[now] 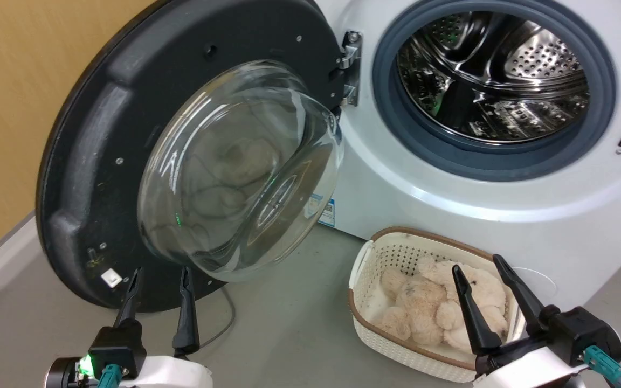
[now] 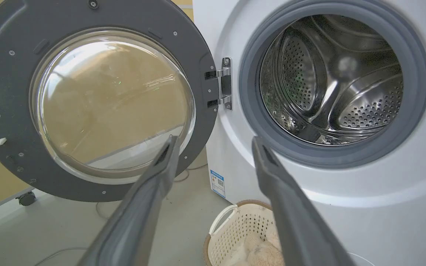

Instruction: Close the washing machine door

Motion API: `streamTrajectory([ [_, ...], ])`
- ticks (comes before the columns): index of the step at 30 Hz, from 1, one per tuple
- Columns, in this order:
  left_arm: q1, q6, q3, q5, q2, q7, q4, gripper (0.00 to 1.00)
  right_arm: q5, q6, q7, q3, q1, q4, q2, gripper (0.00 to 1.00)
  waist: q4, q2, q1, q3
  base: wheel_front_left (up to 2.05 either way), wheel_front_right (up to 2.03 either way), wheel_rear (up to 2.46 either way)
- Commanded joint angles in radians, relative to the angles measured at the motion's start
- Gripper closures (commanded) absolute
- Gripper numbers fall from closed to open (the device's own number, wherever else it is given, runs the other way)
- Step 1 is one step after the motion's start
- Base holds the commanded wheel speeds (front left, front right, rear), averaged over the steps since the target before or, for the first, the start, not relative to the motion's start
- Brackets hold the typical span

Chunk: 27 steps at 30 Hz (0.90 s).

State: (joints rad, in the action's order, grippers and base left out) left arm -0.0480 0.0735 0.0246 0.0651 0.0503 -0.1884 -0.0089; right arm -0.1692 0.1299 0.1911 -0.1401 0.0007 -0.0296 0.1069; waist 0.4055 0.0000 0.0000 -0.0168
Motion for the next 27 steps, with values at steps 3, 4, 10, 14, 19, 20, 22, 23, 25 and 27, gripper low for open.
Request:
streamTrajectory([
  [3,-0.019,0.011,0.001,0.006,0.001,-0.016,-0.008,0.00,-0.018,0.001,0.013,-0.009,-0.021,-0.006,0.010,0.00,0.015,0.0000,0.0000,-0.002,0.00,0.00,0.00],
  [4,-0.020,0.012,0.000,0.008,0.001,-0.018,-0.009,0.00,-0.020,0.001,0.015,-0.011,-0.023,-0.007,0.011,0.00,0.019,0.0000,0.0000,-0.002,0.00,0.00,0.00],
  [10,-0.026,0.018,-0.002,0.012,0.000,-0.031,-0.014,0.00,-0.033,0.001,0.028,-0.023,-0.028,-0.010,0.015,0.00,0.046,0.0000,0.0000,-0.005,0.00,0.00,0.00],
  [14,-0.028,0.024,-0.001,0.014,0.000,-0.039,-0.016,0.00,-0.043,0.001,0.036,-0.030,-0.031,-0.012,0.020,0.00,0.063,0.0000,0.0000,-0.006,0.00,0.00,0.00],
  [19,-0.033,0.032,0.000,0.020,0.000,-0.049,-0.023,0.00,-0.053,0.001,0.047,-0.039,-0.033,-0.015,0.027,0.00,0.085,0.0000,0.0000,-0.008,0.00,0.00,0.00],
  [20,-0.035,0.033,0.000,0.021,0.000,-0.052,-0.023,0.00,-0.056,0.001,0.049,-0.040,-0.033,-0.015,0.029,0.00,0.089,0.0000,0.0000,-0.008,0.00,0.00,0.00],
  [22,-0.038,0.036,0.000,0.023,0.000,-0.056,-0.025,0.00,-0.060,0.001,0.053,-0.043,-0.034,-0.016,0.031,0.00,0.098,0.0000,0.0000,-0.008,0.00,0.00,0.00],
  [23,-0.039,0.037,0.000,0.024,0.000,-0.058,-0.025,0.00,-0.062,0.001,0.055,-0.045,-0.034,-0.016,0.031,0.00,0.102,0.0000,0.0000,-0.008,0.00,0.00,0.00],
  [25,-0.041,0.039,0.001,0.026,0.000,-0.062,-0.026,0.00,-0.066,0.001,0.059,-0.048,-0.035,-0.017,0.033,0.00,0.111,0.0000,0.0000,-0.008,0.00,0.00,0.00],
  [27,-0.043,0.041,0.001,0.027,0.000,-0.066,-0.027,0.00,-0.069,0.001,0.064,-0.051,-0.035,-0.017,0.034,0.00,0.119,0.0000,0.0000,-0.009,0.00,0.00,0.00],
])
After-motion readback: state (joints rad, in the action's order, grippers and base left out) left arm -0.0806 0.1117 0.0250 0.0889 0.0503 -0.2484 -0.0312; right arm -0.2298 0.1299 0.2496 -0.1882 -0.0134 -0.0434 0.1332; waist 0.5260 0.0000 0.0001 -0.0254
